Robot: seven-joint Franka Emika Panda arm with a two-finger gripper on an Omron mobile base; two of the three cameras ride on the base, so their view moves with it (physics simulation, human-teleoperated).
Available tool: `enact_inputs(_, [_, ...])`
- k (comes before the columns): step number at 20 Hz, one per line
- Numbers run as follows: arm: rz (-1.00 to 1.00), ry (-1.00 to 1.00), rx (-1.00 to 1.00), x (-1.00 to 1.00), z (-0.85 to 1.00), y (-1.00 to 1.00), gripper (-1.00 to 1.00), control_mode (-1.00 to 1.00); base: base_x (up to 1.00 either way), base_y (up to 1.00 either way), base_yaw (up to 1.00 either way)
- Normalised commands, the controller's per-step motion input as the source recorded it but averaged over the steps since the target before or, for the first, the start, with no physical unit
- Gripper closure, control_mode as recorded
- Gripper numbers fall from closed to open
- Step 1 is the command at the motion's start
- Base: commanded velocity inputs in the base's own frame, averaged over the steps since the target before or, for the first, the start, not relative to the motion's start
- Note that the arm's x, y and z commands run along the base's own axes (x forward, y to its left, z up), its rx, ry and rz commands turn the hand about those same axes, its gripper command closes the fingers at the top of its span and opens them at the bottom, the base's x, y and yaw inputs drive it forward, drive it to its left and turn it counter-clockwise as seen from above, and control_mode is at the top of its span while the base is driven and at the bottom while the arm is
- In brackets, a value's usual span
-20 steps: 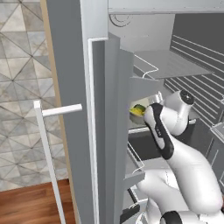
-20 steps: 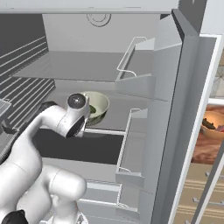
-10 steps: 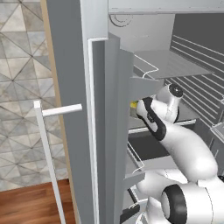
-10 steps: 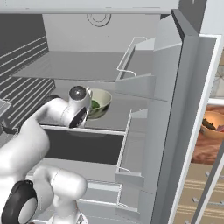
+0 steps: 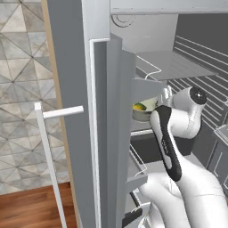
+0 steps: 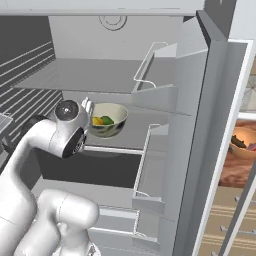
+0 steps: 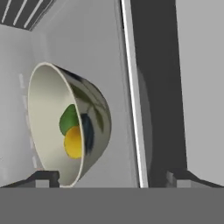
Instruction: Place the bowl with the avocado and lemon on the second highest shelf of the fridge. Place the bowl with the fish and steak on the top shelf of the fridge.
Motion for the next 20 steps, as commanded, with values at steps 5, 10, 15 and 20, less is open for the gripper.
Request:
enact_inputs(5, [0.07,-0.01,-0.07,-1.0,0.97,0.0,-1.0,-1.0,0.0,0.0,0.0])
enact_inputs(10, [0.55,0.05,-0.35,-1.0,0.42,0.02,-1.0,-1.0,0.0,0.0,0.0])
enact_inputs(15, [0.55,0.42,-0.56,-0.98,0.4,0.45,-1.0,-1.0,0.0,0.0,0.0])
enact_inputs(20, [0.37,0.25,-0.46,-0.59,0.06,0.2,-1.0,-1.0,0.0,0.0,0.0])
